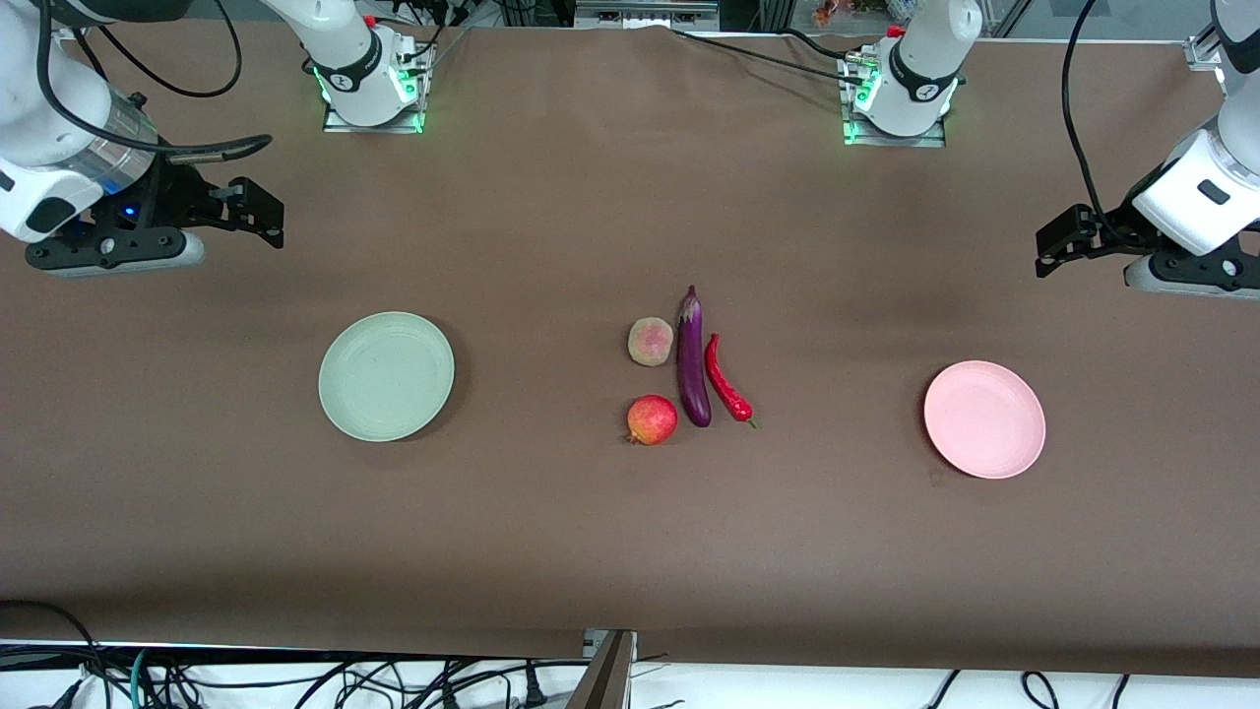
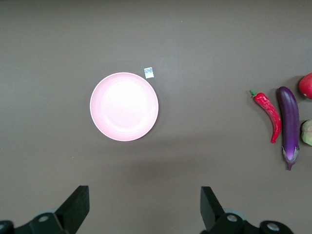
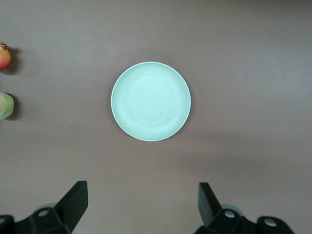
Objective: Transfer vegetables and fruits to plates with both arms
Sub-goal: 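Move the right gripper toward the peach while the left gripper reaches the chili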
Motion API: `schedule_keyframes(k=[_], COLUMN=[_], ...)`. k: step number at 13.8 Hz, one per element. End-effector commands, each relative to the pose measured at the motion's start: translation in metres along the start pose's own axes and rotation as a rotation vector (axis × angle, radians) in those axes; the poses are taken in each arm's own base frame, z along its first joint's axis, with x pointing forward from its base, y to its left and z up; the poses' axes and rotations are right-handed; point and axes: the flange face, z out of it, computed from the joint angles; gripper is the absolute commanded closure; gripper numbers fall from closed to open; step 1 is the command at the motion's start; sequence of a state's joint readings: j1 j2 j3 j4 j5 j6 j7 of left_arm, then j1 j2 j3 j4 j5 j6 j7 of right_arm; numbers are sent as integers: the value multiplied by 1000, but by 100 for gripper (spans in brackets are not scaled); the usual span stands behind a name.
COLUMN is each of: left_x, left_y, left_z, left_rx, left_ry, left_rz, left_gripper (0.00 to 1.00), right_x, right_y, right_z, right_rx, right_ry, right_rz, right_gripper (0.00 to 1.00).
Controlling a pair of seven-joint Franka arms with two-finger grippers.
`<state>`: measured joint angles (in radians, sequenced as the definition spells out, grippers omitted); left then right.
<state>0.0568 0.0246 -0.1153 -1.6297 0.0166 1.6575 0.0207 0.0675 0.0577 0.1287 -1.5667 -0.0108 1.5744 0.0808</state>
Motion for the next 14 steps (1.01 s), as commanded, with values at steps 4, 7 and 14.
schedule_keyframes(k=[4,7,14], left_x=[3,3,39], left_y=[-3,-3,53], left_z=[-5,-4,153], left_rx=[13,13,-101], left_ry=[-8,-11,-351], left_rz=[-2,-3,56], left_gripper=[0,0,0], right_x=[0,0,1], right_y=[15,15,11], right_z=[-5,-5,-4], right_rx=[-9,-9,-9], right_ry=[-9,-9,0], right_rz=[41,41,59], right_gripper=[0,0,0])
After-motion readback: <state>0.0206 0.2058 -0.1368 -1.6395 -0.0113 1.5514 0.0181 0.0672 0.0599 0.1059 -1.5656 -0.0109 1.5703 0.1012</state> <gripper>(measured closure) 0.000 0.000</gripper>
